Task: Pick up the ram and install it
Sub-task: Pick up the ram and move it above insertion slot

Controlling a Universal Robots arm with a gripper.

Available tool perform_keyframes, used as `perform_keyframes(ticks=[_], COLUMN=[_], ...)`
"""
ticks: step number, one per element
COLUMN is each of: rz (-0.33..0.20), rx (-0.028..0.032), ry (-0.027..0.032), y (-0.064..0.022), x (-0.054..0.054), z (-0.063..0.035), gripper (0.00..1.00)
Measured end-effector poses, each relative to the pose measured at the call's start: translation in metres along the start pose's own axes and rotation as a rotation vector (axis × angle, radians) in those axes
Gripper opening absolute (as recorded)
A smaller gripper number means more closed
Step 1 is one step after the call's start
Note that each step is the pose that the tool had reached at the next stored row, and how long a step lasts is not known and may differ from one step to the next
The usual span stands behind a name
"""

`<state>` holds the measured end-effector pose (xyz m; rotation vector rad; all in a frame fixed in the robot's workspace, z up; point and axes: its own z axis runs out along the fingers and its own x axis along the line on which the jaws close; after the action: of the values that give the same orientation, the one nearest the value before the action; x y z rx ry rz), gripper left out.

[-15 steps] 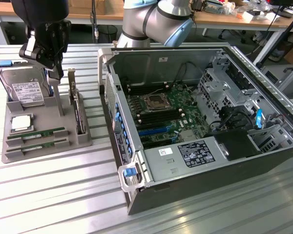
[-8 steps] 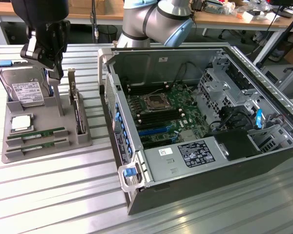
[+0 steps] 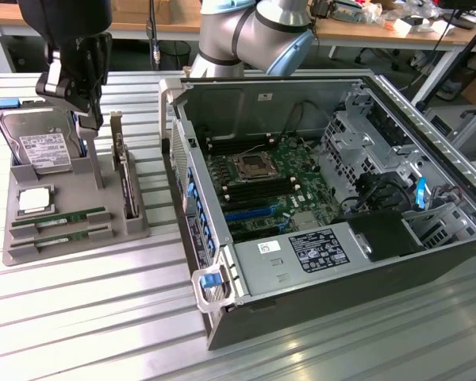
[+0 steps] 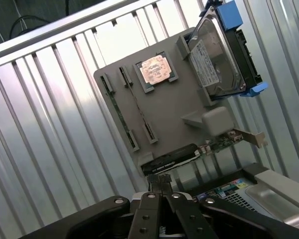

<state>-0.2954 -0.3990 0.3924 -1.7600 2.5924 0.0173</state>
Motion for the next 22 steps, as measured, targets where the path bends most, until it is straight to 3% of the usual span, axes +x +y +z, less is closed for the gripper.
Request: perform_keyframes(ticks=[22], rz=[-0.129], rx=[0.0002], ry=[0.0054], y=[0.0], x=[0.0], z=[0.0003], gripper=[0.11])
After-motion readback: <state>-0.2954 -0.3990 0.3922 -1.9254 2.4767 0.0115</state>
